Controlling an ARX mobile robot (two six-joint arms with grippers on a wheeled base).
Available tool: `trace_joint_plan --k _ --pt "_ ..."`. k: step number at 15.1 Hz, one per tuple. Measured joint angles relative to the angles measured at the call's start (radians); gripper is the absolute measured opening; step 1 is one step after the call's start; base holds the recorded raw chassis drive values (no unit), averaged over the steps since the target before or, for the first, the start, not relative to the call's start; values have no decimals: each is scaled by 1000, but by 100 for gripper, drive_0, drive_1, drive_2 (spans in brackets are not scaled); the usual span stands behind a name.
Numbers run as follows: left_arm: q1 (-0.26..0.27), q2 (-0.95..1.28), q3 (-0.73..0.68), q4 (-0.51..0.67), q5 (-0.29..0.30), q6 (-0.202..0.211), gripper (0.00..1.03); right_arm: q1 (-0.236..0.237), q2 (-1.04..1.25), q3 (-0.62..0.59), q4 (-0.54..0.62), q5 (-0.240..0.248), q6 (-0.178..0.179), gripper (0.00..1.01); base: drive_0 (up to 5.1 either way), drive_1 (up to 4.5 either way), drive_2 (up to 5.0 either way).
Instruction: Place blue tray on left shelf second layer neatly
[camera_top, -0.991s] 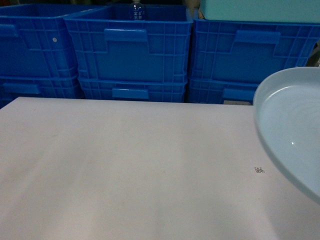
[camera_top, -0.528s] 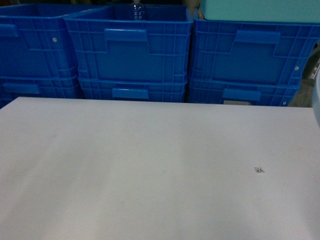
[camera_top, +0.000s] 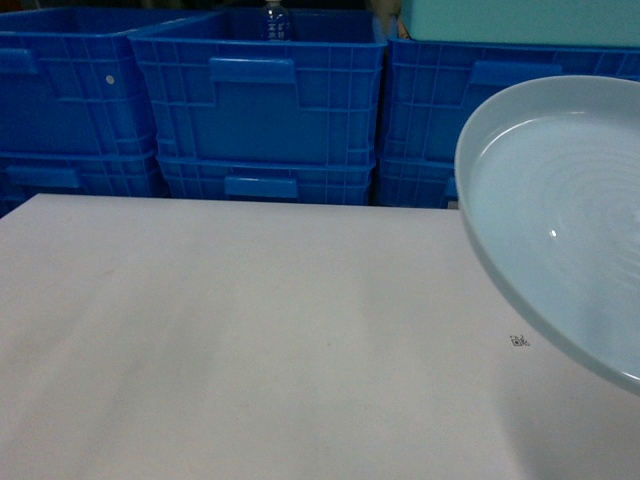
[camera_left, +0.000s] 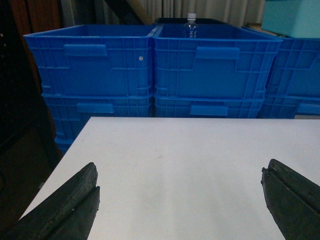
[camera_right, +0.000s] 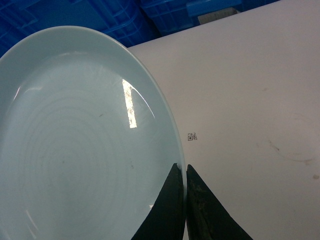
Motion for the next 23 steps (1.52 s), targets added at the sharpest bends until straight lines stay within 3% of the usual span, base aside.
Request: trace_joint_plan --k 3,10,23 --pt "0 0 0 0 0 0 98 23 5 3 -10 45 25 2 0 0 0" --pt "0 0 0 0 0 0 98 26 -36 1 29 49 -14 2 0 0 0" --pt "0 0 0 0 -2 0 98 26 -34 1 29 49 -15 2 -16 -16 -16"
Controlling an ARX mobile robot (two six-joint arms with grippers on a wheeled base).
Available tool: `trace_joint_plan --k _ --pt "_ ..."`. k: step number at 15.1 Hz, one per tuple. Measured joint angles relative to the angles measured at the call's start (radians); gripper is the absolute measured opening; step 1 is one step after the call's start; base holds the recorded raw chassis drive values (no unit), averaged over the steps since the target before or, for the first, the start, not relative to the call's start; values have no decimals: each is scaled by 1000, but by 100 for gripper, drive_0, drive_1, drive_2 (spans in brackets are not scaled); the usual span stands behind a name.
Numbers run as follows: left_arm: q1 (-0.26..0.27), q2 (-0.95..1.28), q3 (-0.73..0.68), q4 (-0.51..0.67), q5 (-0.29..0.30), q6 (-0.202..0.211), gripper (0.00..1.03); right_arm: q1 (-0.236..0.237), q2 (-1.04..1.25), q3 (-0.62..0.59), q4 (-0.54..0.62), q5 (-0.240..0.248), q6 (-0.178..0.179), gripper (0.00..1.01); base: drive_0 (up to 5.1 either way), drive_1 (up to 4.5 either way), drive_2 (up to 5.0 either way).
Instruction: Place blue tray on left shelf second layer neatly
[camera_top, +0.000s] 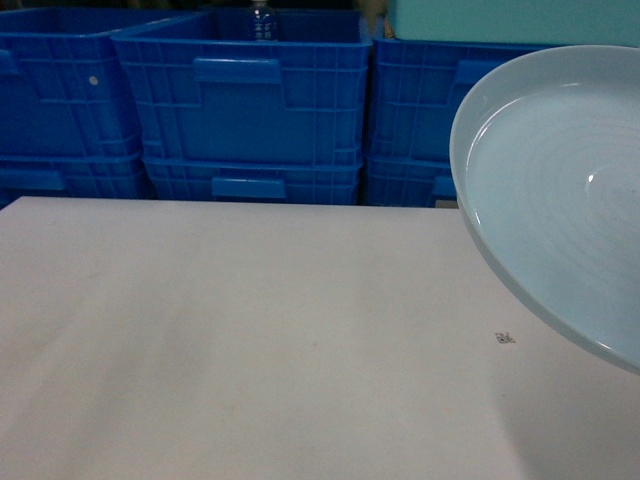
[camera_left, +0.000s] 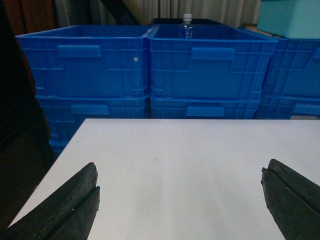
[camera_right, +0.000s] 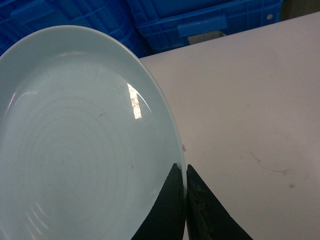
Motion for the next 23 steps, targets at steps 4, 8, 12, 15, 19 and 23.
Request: trace_joint_plan --k 4,8,12,15,19,23 --pt "0 0 0 0 2 0 98 0 0 0 -2 2 0 2 -175 -175 -175" --pt "0 0 0 0 2 0 98 0 0 0 -2 1 0 2 -173 -173 -173" --pt "0 0 0 1 1 0 98 0 0 0 -2 1 0 2 -54 -264 -194" --pt "0 0 0 0 -1 0 98 5 0 0 -2 -1 0 2 289 -549 -302" --pt "0 0 0 1 2 0 98 5 0 -2 -2 3 0 2 320 -516 -287" --pt "0 0 0 1 2 0 98 5 0 -2 -1 4 0 2 327 -505 -285"
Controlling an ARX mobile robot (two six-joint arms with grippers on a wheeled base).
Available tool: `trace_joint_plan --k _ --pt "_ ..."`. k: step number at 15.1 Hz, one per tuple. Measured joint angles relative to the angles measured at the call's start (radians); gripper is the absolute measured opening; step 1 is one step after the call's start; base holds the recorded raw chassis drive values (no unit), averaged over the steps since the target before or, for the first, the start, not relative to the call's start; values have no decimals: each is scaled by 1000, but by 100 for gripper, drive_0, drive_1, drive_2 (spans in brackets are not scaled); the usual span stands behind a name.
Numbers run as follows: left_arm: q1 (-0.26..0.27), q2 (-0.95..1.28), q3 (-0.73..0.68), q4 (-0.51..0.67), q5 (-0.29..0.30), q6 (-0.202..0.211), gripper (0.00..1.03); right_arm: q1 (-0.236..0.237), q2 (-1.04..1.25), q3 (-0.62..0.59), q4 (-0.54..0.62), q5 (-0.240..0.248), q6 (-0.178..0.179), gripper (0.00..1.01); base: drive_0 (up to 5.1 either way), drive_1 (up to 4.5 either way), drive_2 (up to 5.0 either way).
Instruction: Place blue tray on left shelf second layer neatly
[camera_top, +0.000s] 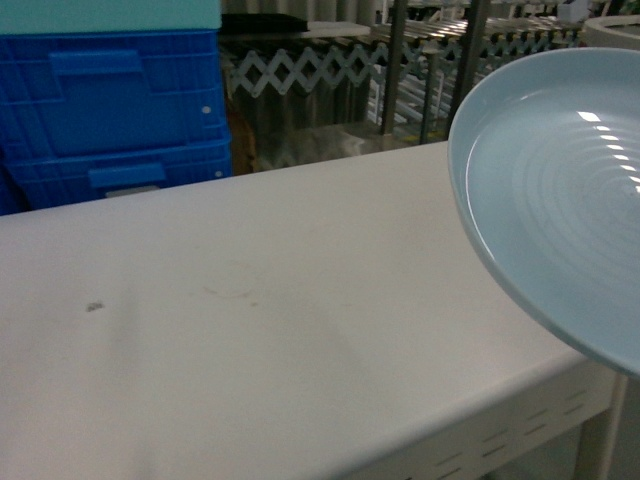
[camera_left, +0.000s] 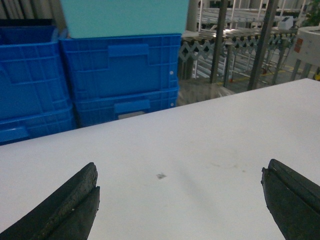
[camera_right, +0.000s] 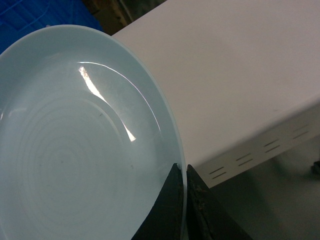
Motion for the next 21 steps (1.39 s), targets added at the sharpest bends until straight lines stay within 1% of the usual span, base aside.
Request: trace_joint_plan --k 9,11,12,14,18,21 --pt "0 0 0 0 0 0 98 0 0 0 -2 0 -4 2 318 -503 -290" --pt "0 0 0 -1 6 0 98 -2 0 0 -2 1 -6 2 -152 -152 -152" --pt "0 0 0 2 3 0 98 -13 2 0 -3 12 -7 2 -153 -153 -153" --pt "0 0 0 -2 3 0 98 -3 -2 0 1 -1 -7 2 -160 -160 -160" --pt "0 0 0 -1 0 0 98 -6 0 0 0 -2 -7 2 -162 -162 -162" --pt "0 0 0 -2 0 0 98 -5 -5 0 2 -4 -7 2 130 -92 -612"
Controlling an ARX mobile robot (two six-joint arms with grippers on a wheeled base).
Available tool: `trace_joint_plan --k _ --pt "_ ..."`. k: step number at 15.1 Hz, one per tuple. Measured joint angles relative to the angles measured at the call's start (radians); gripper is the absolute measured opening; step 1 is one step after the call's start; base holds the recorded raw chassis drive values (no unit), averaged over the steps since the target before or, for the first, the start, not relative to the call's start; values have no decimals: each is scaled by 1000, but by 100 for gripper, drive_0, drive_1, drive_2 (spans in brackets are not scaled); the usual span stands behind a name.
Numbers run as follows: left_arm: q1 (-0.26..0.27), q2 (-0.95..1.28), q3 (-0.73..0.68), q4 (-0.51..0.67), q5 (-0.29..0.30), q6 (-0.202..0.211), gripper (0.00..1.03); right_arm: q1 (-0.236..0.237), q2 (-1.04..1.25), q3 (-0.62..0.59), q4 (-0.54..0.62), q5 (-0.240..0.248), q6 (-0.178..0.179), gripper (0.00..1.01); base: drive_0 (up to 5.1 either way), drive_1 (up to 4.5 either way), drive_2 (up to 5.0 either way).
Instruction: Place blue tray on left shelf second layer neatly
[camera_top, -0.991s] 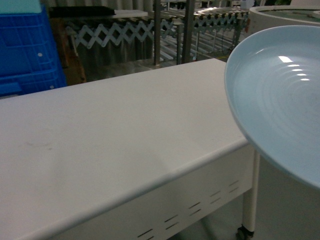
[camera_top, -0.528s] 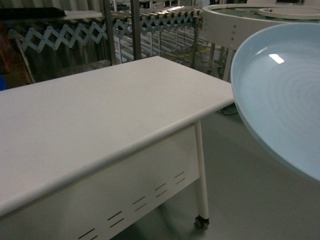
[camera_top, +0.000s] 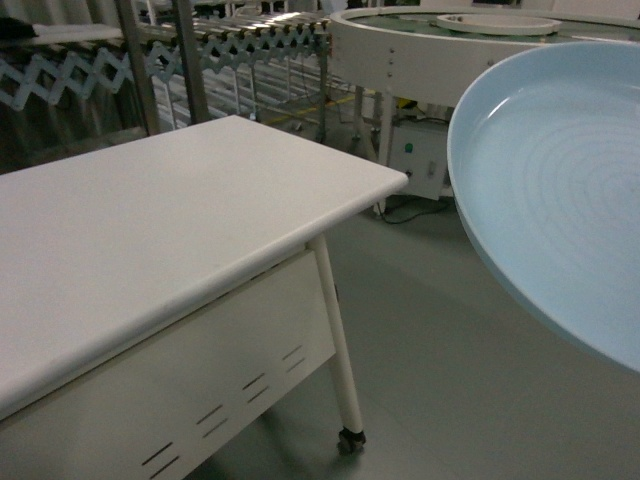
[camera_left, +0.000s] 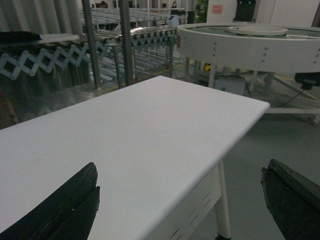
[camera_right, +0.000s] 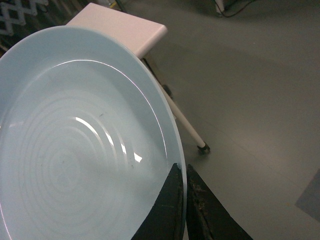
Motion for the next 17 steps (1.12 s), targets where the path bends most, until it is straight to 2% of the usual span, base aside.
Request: trace_joint_plan --k 17 --pt "0 0 0 1 0 0 98 -1 5 0 -3 3 0 2 165 -61 -594"
